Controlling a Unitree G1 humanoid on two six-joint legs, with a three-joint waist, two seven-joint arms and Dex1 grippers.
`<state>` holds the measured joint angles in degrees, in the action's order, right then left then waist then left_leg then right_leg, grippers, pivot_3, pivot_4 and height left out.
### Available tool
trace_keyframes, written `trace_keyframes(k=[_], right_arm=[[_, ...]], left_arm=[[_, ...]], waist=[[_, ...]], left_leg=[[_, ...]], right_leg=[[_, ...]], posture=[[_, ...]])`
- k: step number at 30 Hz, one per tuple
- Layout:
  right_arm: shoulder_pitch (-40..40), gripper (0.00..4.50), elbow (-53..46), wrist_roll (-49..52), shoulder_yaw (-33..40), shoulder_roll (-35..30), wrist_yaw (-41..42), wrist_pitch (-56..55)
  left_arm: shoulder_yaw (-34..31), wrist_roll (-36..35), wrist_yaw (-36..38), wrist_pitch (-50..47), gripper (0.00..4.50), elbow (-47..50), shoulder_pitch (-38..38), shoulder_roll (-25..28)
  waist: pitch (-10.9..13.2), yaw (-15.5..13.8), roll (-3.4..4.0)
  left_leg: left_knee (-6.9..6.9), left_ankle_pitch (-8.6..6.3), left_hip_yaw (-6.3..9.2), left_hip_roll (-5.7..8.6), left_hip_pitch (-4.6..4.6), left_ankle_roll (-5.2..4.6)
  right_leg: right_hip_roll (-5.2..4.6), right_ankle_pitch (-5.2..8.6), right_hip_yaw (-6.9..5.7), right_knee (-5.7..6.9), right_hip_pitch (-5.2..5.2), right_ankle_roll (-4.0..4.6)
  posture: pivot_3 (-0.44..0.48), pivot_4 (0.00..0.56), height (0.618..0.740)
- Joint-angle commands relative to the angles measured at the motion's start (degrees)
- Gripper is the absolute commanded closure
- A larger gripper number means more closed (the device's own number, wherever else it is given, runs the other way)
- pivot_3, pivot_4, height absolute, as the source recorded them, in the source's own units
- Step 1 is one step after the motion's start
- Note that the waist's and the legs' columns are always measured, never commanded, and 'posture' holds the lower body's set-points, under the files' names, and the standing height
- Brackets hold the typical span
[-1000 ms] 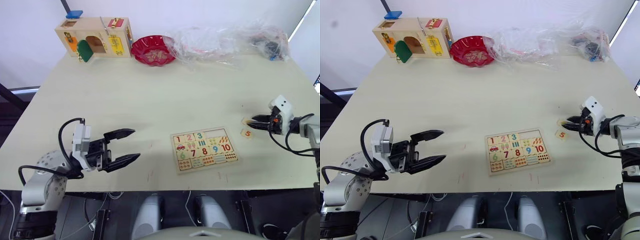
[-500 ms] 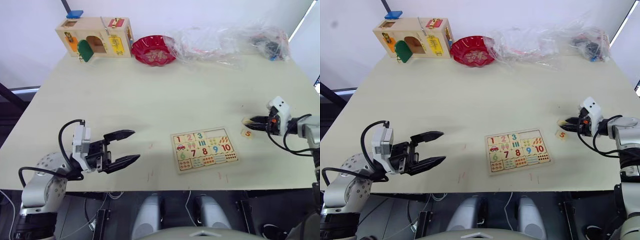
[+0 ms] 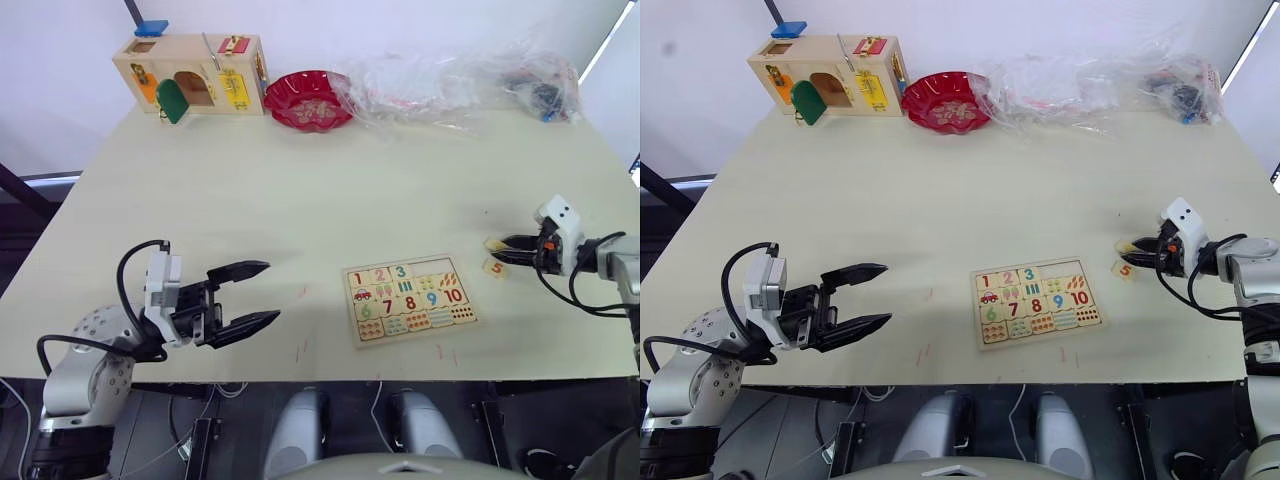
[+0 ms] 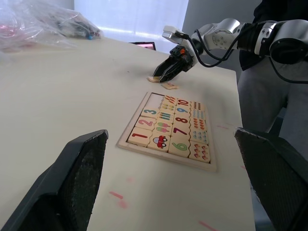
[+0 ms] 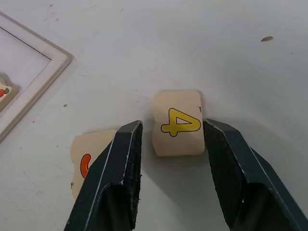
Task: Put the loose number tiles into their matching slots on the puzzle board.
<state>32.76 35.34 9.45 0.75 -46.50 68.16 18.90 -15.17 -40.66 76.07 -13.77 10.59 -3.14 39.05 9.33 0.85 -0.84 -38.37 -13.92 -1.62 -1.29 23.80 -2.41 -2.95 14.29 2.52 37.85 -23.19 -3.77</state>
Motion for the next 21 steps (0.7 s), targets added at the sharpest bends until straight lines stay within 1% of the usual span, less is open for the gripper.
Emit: trace_keyframes(k=[1, 18, 21], right_arm=[[0.01, 2.46, -0.57, -0.55, 0.56, -1.8, -0.57, 1.32], [-0.07, 2.46, -1.61, -1.14, -0.08, -1.64, -1.45, 3.87], [-0.74, 3.29, -1.99, -1.12, 0.02, -1.78, -1.23, 2.96]], left_arm=[[-0.48, -0.76, 0.04, -0.02, 0.0, 1.56, 0.33, 0.58], [0.24, -0.88, -1.64, -1.26, 0.0, 3.49, 0.71, 0.33], [0.19, -1.04, -2.11, -1.68, 0.0, 4.1, 0.73, 0.29]], waist=[[0.0, -0.02, 0.0], [0.0, -0.03, 0.0], [0.0, -0.04, 0.0]], left_leg=[[0.0, 0.0, 0.0, 0.0, 0.0, 0.0], [0.0, 0.0, 0.0, 0.0, 0.0, 0.0], [0.0, 0.0, 0.0, 0.0, 0.0, 0.0]], right_leg=[[0.0, 0.0, 0.0, 0.0, 0.0, 0.0], [-0.01, 0.0, 0.0, -0.01, 0.0, 0.0], [-0.01, 0.0, 0.0, -0.01, 0.0, 0.01]], posture=[[0.0, 0.15, 0.74], [0.0, 0.15, 0.74], [0.0, 0.15, 0.74]])
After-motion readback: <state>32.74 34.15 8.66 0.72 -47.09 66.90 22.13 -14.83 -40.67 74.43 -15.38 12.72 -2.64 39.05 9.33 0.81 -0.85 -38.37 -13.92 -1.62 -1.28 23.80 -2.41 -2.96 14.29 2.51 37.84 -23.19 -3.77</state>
